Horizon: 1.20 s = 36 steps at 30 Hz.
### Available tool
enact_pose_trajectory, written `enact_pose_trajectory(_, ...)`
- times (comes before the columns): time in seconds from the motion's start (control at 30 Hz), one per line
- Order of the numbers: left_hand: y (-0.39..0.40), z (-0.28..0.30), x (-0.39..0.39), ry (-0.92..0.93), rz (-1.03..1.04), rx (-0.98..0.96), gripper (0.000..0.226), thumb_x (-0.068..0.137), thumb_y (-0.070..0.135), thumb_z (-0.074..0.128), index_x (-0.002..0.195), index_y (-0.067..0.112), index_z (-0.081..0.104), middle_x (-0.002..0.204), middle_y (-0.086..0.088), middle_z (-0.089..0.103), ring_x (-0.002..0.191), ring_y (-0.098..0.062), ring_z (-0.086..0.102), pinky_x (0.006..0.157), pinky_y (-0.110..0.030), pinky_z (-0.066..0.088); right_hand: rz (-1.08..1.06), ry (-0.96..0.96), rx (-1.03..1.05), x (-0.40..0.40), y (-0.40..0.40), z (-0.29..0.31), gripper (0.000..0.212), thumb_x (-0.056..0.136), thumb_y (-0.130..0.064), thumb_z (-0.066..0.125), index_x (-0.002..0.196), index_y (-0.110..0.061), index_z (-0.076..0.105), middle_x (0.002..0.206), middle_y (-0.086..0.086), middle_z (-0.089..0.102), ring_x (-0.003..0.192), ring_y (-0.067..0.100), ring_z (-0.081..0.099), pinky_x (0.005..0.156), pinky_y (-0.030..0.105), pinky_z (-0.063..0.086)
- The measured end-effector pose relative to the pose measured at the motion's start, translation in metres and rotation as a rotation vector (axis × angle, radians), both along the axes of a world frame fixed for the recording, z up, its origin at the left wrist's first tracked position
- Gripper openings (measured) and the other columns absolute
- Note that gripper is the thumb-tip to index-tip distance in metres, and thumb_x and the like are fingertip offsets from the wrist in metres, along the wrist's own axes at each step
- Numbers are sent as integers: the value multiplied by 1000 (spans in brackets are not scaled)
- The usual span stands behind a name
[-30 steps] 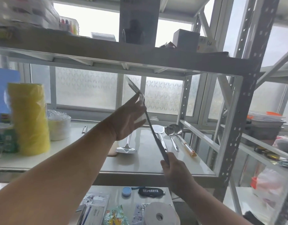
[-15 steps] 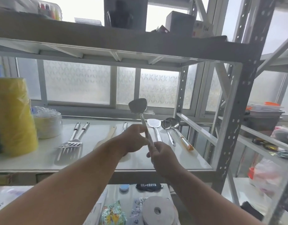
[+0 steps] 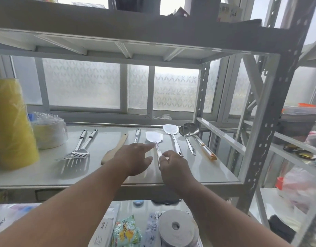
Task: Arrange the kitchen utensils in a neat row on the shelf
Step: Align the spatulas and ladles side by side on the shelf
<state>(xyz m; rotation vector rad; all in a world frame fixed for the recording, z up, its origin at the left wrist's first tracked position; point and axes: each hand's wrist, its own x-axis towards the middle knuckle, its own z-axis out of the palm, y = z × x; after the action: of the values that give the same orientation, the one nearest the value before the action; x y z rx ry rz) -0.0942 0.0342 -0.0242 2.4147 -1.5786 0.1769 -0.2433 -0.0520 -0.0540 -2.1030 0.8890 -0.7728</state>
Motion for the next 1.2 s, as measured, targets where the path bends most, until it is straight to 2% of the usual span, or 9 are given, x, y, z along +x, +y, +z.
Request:
enact_pose_trajectory(0.17,3,-18,20,53,68,89,60,100,59,44,158,44,43,160,8,51,147,-18,47,117,-42,40,101,188,-287,-6,18,3,54,92,-50,56,135,-18,56,123,6,62,119,22,53,99,32,41)
enact_pose_trajectory(0.3,2,-25,23,49,79,27,49,102,50,43,149,42,55,154,6,58,141,-19,53,112,-41,43,214,299,-549,0,24,-9,38,87,-39,54,118,-22,67,121,-1,62,118,24,52,102,37,43)
enact_pose_trajectory(0.4,3,-29,22,26,82,-13,35,98,47,45,122,37,69,133,4,70,123,-23,63,95,-39,47,204,342,-515,9,14,-15,33,92,-33,52,114,-18,71,140,4,61,127,26,53,108,40,41)
enact_pose_trajectory(0.5,4,-31,23,32,80,-33,27,91,49,43,87,29,61,109,4,72,103,-23,64,78,-37,39,183,374,-478,20,0,-13,32,94,-30,52,116,-14,69,149,3,54,131,26,53,109,40,41)
enact_pose_trajectory(0.67,3,-34,24,29,116,-67,28,88,52,43,78,29,55,105,4,72,92,-22,57,78,-37,37,133,452,-439,40,-16,-5,29,99,-27,52,120,-13,66,155,-3,47,129,30,52,107,40,41)
enact_pose_trajectory(0.8,3,-36,25,49,158,-86,29,89,49,44,69,28,42,104,4,70,87,-21,48,79,-39,36,113,517,-473,59,-24,1,28,103,-24,45,119,-17,66,144,-1,55,126,29,48,104,37,40)
enact_pose_trajectory(0.97,3,-36,24,71,161,-128,29,90,45,46,67,29,41,93,6,66,90,-21,50,84,-39,37,82,567,-456,80,-34,8,24,100,-11,38,106,-14,61,86,-8,39,112,28,47,93,36,42)
enact_pose_trajectory(1.1,1,-38,26,60,152,-146,29,89,45,47,66,29,39,81,9,50,87,-19,46,82,-38,36,70,568,-447,94,-43,4,28,94,-7,37,106,-15,61,114,2,56,102,26,44,91,36,44)
enact_pose_trajectory(1.2,0,-39,27,55,147,-144,30,89,45,47,65,28,38,76,8,48,86,-20,46,83,-38,37,55,540,-444,95,-44,1,26,93,-8,38,102,-16,61,114,3,56,96,26,42,91,35,44)
